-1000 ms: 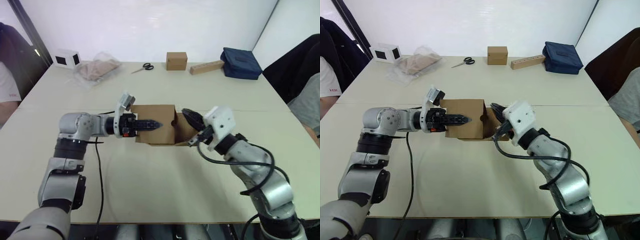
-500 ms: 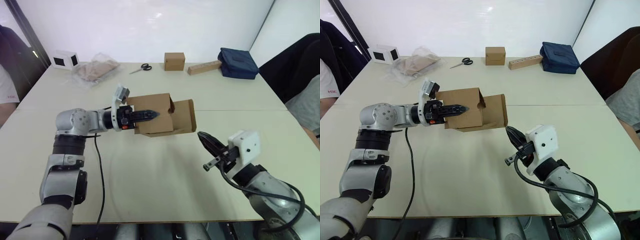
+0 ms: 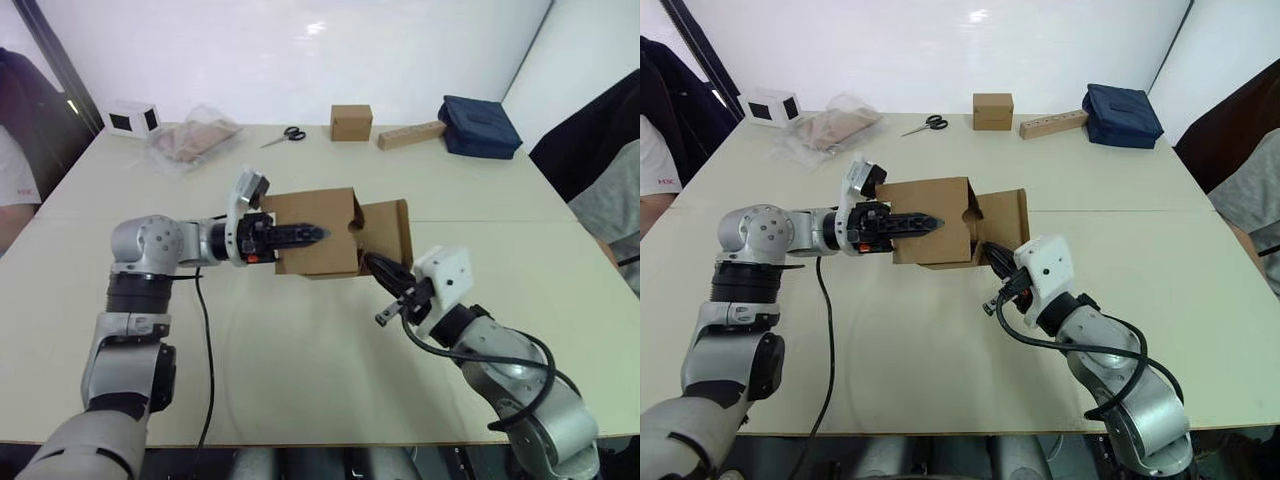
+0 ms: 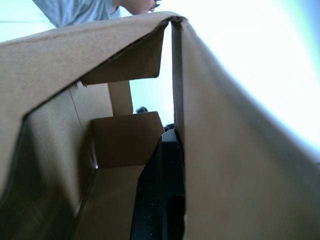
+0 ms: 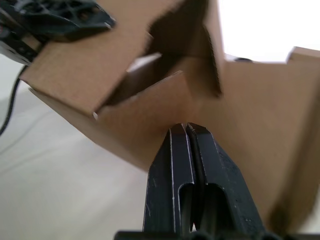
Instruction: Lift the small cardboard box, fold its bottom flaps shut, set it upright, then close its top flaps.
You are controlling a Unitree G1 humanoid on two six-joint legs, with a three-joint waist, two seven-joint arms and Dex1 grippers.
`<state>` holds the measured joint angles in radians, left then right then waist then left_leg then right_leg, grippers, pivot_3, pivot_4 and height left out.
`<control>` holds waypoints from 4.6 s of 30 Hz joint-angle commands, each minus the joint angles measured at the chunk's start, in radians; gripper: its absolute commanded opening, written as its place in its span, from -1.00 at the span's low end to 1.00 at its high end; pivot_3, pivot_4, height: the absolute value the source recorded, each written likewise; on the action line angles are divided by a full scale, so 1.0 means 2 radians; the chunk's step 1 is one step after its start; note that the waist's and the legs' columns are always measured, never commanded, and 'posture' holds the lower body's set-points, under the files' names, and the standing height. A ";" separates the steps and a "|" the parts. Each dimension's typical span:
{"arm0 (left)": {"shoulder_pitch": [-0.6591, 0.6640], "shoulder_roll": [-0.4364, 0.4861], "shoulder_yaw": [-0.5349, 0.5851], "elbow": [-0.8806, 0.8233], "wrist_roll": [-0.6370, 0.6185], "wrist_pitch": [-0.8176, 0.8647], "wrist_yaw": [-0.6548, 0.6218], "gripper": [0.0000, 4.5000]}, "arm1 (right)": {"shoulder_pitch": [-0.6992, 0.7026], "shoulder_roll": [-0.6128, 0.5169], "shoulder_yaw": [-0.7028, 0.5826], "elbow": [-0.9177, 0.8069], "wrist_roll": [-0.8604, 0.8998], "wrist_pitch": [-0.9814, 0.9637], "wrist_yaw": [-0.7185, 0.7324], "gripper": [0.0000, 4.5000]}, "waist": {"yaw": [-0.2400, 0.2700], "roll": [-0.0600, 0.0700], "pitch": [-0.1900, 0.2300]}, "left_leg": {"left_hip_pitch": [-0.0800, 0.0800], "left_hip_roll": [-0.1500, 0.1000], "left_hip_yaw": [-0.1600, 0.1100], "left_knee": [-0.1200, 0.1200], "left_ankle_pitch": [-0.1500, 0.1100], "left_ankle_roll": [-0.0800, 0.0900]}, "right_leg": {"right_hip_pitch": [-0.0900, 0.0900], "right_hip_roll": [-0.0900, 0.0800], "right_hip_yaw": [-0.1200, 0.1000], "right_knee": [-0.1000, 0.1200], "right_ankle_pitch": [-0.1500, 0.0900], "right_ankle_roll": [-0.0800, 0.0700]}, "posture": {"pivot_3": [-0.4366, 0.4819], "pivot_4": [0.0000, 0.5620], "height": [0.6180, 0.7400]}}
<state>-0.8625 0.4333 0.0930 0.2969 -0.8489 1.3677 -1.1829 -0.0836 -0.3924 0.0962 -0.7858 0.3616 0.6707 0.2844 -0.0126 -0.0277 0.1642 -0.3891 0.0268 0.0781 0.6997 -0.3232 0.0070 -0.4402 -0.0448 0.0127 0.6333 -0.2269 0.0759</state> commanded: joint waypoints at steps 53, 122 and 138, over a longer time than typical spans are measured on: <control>-0.005 -0.016 0.027 -0.030 -0.056 -0.009 0.051 -1.00 | -0.028 0.106 -0.165 0.108 0.457 0.040 -0.070 0.56 | -0.002 0.001 0.001 | 0.000 0.001 0.000 0.000 0.000 0.000 | 0.000 0.000 0.000 0.000 0.001 0.001 | -0.05 -0.47 1.00; 0.008 -0.015 0.030 -0.042 -0.066 -0.013 0.074 -1.00 | -0.019 0.063 -0.130 0.090 0.554 -0.055 -0.107 -0.16 | -0.001 0.001 0.001 | 0.000 0.001 0.000 -0.001 0.000 0.000 | 0.000 -0.001 0.000 -0.001 0.000 0.000 | -0.05 -0.47 1.00; 0.007 -0.019 0.032 -0.044 -0.073 -0.012 0.081 -1.00 | 0.002 0.057 -0.121 0.091 0.551 -0.055 -0.102 -0.61 | -0.001 0.001 0.001 | 0.000 0.001 0.000 -0.001 0.000 0.000 | 0.000 -0.001 0.000 -0.001 0.000 0.000 | -0.05 -0.47 1.00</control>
<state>-0.8378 0.3934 0.1342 0.2361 -0.9679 1.3464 -1.0209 -0.0796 -0.2703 -0.1458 -0.5825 1.4655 0.5657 0.0667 -0.0152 -0.0256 0.1652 -0.3901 0.0280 0.0783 0.6985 -0.3232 0.0070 -0.4407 -0.0460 0.0134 0.6317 -0.2265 0.0763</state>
